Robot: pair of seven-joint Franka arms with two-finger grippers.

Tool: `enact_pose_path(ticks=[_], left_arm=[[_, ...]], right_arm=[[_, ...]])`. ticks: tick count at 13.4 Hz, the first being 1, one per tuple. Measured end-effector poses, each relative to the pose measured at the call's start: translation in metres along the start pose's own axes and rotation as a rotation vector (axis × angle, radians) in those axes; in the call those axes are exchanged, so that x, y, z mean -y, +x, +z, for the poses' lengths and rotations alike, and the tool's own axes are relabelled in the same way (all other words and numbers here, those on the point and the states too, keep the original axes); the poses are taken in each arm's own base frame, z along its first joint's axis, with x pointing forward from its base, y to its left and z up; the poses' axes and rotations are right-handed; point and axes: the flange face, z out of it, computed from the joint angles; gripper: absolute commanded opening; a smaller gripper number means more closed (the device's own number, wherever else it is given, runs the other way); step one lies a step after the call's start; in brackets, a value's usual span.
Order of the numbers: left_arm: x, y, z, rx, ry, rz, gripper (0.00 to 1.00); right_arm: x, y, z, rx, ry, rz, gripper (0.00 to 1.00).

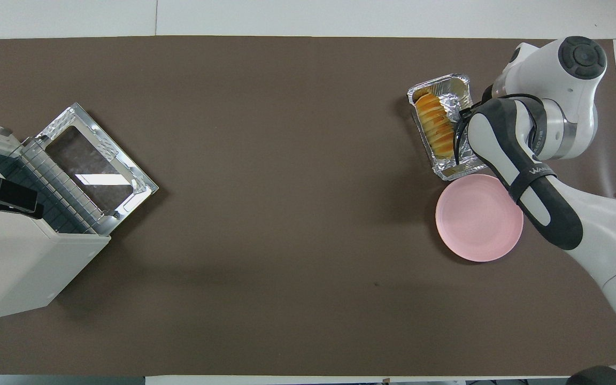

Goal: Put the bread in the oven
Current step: 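Withdraw the right gripper while the left gripper grasps the foil tray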

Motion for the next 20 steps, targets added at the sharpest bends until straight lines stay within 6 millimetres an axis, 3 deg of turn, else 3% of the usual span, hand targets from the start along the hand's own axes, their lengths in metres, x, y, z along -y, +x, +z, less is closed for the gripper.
enact_pose_path(ticks=[6, 8, 9, 11, 13, 14, 16, 17, 20], left_arm=[[0.003, 0.001, -0.001, -0.009, -0.001, -0.007, 1.00], [0.003, 0.001, -0.001, -0.010, -0.001, -0.006, 1.00], [0.003, 0.001, -0.001, -0.010, -0.001, -0.005, 1.00], [0.003, 0.001, -0.001, -0.010, -0.001, -0.005, 1.00], [0.003, 0.001, -0.001, -0.010, -0.001, -0.005, 1.00], [0.003, 0.001, -0.001, -0.010, -0.001, -0.005, 1.00], [0.003, 0.002, -0.002, -0.016, -0.001, -0.005, 1.00], [0.003, 0.002, -0.002, -0.025, -0.001, -0.005, 1.00], [0.002, 0.004, -0.003, -0.037, 0.000, -0.004, 1.00]], right_arm=[[0.003, -0.002, -0.015, 0.042, 0.015, -0.009, 0.00], [0.015, 0.000, -0.047, 0.090, 0.040, -0.004, 0.00], [0.032, 0.003, -0.073, 0.106, 0.052, 0.021, 0.00], [0.096, 0.010, -0.134, 0.125, 0.065, 0.084, 0.00], [0.184, 0.016, -0.185, 0.125, 0.056, 0.146, 0.00], [0.230, 0.017, -0.199, 0.116, 0.052, 0.184, 0.00], [0.303, 0.014, -0.197, 0.126, 0.057, 0.264, 0.00], [0.328, 0.012, -0.188, 0.138, 0.072, 0.293, 0.00], [0.378, 0.010, -0.136, 0.133, 0.096, 0.339, 0.00]])
